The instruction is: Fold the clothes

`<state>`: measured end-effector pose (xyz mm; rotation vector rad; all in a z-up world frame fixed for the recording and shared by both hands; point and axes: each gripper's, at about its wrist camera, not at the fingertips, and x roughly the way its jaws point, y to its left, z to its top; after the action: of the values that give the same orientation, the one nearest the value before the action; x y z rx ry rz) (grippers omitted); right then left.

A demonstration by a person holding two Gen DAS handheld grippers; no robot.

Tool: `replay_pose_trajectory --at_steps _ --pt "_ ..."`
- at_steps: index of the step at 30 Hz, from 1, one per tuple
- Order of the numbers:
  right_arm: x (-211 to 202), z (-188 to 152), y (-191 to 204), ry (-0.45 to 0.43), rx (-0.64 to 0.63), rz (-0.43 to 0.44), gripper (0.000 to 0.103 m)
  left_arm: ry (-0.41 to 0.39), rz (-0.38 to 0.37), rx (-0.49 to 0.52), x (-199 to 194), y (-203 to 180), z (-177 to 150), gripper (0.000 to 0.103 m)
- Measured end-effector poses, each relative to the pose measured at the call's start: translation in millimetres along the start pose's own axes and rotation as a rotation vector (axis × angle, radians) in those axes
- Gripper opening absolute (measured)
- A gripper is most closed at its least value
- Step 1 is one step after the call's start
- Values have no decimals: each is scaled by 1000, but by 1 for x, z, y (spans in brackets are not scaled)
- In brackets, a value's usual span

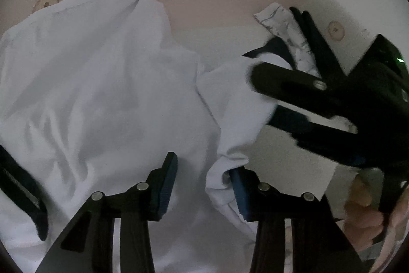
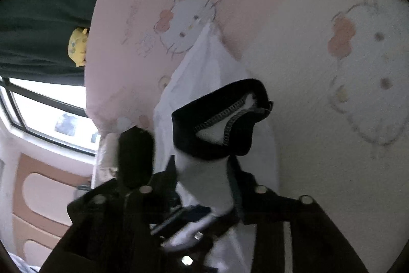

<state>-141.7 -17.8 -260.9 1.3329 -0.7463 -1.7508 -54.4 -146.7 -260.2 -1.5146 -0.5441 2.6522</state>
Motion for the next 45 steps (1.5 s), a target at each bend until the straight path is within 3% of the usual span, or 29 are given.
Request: replay_pose_trajectory --at_steps 6,14,22,23,24,25,27,29,30,39,40,42,44,45 --pt "-20 -9 -3 -49 -39 -108 43 2 4 -16 4 7 -3 38" --pt "-8 -3 -30 -49 174 16 44 -8 91 101 5 -4 -18 38" --pt "4 3 -25 -127 208 57 44 13 69 114 10 -2 -15 38" --pt "7 4 -24 -124 206 60 40 16 62 115 9 -2 -15 38" --pt "10 6 -23 -116 204 59 26 18 45 110 9 -2 -13 38" --pt "14 7 -22 -103 200 58 20 14 16 100 7 -2 -11 38" --pt "19 8 -18 -91 189 95 18 5 -16 72 1 0 -6 41" --pt "23 9 -11 -78 162 104 18 -6 -47 47 -5 1 0 68" --pt "25 9 -9 -66 148 106 18 -23 -41 58 -6 0 3 70" --pt "36 8 3 1 118 217 18 -103 37 150 -2 4 16 70" --pt "35 8 4 4 106 217 18 -115 30 141 -1 5 18 70" --pt "36 7 5 16 91 207 18 -135 17 124 1 8 22 57" --pt "37 6 3 10 95 163 18 -94 29 92 4 18 17 33" --pt "36 6 3 1 95 148 19 -65 36 68 12 22 17 28"
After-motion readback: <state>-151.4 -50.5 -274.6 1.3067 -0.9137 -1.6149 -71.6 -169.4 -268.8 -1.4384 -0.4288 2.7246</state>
